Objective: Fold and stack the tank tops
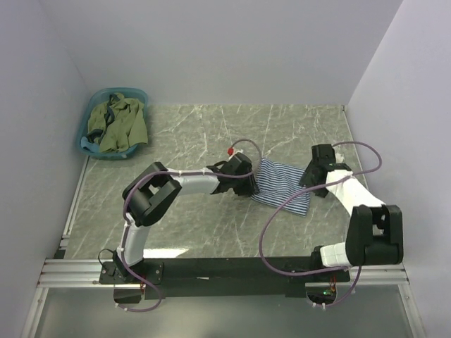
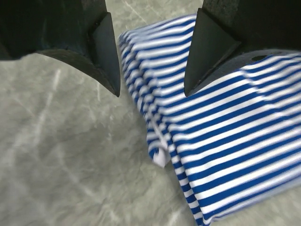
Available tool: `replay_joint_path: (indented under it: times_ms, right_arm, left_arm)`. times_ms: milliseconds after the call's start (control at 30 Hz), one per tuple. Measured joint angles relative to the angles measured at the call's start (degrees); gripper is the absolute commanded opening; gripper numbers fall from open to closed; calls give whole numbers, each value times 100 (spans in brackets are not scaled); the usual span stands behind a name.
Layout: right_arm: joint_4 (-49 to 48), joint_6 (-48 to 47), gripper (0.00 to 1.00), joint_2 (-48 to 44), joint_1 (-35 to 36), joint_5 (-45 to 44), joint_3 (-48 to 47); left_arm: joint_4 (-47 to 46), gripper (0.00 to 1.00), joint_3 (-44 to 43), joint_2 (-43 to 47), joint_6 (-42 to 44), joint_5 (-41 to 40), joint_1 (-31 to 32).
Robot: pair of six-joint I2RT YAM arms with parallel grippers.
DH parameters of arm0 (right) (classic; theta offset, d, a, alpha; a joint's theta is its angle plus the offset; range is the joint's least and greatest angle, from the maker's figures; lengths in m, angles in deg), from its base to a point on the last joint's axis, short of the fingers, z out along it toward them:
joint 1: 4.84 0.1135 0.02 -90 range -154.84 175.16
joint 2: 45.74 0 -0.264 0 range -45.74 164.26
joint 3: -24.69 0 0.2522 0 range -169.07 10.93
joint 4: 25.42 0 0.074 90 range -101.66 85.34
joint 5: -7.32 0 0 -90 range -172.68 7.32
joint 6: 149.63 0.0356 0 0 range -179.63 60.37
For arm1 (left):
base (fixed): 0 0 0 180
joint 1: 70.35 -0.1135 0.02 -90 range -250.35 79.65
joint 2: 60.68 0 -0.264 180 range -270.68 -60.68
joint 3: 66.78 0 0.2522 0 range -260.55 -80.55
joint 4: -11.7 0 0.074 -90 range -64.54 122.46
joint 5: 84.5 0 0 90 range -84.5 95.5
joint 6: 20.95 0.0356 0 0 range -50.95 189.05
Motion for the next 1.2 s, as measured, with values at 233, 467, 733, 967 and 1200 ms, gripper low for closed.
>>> replay_joint_path:
  times_ms: [233, 467, 733, 967, 1200]
  right_arm:
    - [417, 114, 64, -986, -42, -61, -664]
    - [448, 236, 64, -1593, -42, -61, -1025]
    - [522, 269, 64, -1757, -42, -55, -1023]
    - [505, 363, 64, -1950, -42, -15, -981]
    - [505, 385, 64, -2070, -44, -20, -855]
  left_arm:
    - [160, 34, -407, -262, 7, 72, 435]
    - [352, 33, -1543, -1049, 9, 341, 647]
    - [409, 34, -2597, -1768, 13, 649, 723]
    - [446, 34, -3724, -2529, 81, 1008, 723]
    - [291, 39, -4406, -3029, 111, 1370, 717]
